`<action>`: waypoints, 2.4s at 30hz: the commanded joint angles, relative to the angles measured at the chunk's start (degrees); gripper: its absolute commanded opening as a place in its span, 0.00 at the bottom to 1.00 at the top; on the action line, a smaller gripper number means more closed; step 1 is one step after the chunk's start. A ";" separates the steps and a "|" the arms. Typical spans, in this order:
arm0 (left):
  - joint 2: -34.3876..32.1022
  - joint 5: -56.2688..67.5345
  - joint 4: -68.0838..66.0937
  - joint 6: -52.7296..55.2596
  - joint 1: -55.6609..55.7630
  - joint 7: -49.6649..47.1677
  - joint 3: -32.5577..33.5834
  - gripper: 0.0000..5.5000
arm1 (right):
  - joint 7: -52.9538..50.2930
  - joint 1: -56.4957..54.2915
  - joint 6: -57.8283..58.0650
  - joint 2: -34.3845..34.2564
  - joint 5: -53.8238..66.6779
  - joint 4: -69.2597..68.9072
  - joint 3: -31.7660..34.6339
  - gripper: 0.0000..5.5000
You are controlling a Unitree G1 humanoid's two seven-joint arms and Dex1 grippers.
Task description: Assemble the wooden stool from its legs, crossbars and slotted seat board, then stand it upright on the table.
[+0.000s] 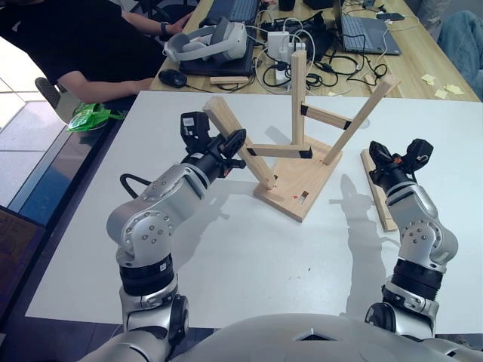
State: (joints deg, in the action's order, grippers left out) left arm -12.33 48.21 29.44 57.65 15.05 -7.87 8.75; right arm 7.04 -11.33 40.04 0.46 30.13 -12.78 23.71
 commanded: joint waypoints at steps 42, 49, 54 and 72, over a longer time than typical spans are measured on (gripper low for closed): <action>-1.20 -9.48 -2.56 7.03 3.57 8.42 -5.01 0.19 | -0.77 -1.03 0.15 2.52 10.76 5.24 -1.46 0.00; -0.76 -12.87 -9.72 6.00 9.35 9.59 -6.71 0.19 | -0.98 -1.55 -0.25 2.76 10.83 5.82 -2.16 0.00; -1.42 -13.07 -10.25 9.56 10.76 10.54 -7.62 0.19 | -1.13 -1.32 -0.18 2.92 11.04 5.59 -2.39 0.00; 5.18 -29.92 -17.02 -12.91 2.63 10.21 -20.11 0.19 | -1.59 -1.70 -0.32 3.75 11.24 6.07 -2.50 0.00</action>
State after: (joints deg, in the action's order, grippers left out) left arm -7.20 21.79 17.91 43.55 18.33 3.01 -8.81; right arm 5.88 -12.01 39.75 3.41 41.27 -6.79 21.38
